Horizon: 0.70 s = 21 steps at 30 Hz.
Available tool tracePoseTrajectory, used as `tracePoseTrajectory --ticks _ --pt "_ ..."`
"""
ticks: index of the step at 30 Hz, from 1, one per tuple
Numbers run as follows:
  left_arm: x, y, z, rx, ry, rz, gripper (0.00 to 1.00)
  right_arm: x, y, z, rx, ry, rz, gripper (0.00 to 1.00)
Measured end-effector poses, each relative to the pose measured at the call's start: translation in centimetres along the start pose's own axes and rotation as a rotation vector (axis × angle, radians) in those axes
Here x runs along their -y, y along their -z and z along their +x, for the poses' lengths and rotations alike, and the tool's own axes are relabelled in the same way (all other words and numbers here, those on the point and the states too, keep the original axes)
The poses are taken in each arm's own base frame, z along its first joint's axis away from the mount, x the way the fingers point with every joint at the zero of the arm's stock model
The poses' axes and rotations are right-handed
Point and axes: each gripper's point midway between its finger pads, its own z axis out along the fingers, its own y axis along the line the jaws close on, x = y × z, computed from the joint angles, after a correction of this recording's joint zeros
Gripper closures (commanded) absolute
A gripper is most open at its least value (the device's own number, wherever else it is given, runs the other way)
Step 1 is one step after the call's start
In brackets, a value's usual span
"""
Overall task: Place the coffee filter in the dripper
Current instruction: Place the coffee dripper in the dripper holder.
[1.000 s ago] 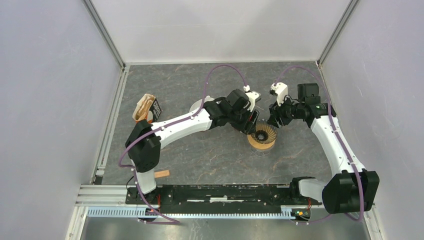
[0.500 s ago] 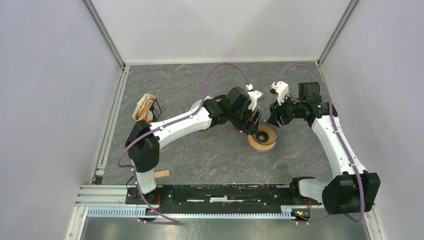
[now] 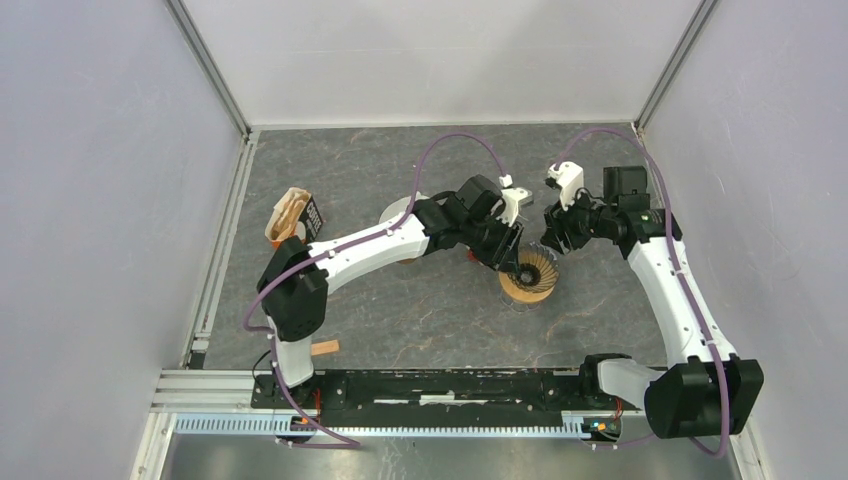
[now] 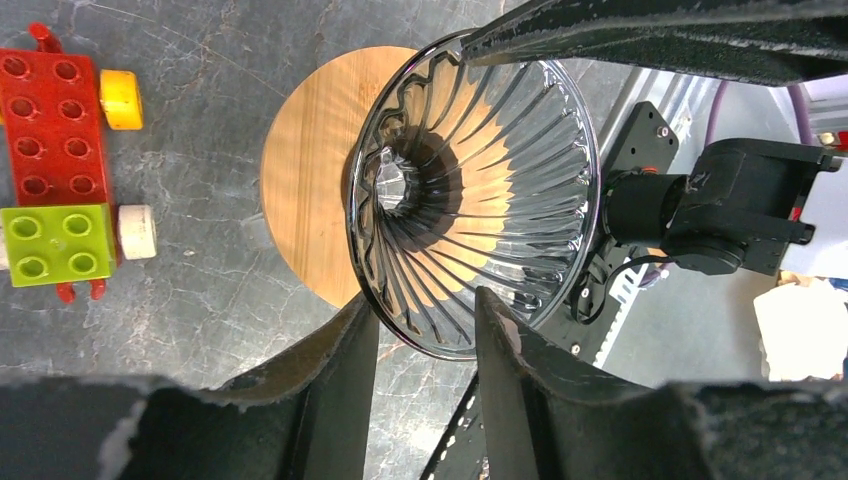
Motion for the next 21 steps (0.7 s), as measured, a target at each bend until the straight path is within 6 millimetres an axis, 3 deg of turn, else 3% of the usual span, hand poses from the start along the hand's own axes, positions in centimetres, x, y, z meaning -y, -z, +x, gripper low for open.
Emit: tracePoseTrajectory --ticks 5,14,18,21 --pt "0.3 -0.1 0.1 -0.004 0.017 0.014 0.37 0.2 0.1 0.1 -0.001 0.002 0.011 0.46" --pt "-0.8 0.9 -1.1 0.027 0.003 -0.038 0.27 0.3 0.3 0.0 0.005 -0.016 0.014 0.41" --pt "-1.1 3.4 -4.3 0.097 -0.033 -0.053 0.23 0.5 0.8 -1.3 0.034 -0.016 0.023 0.40" --pt "-0.9 6.7 -7.5 0.181 -0.089 -0.070 0.22 1.0 1.3 -3.1 0.084 0.006 0.044 0.40"
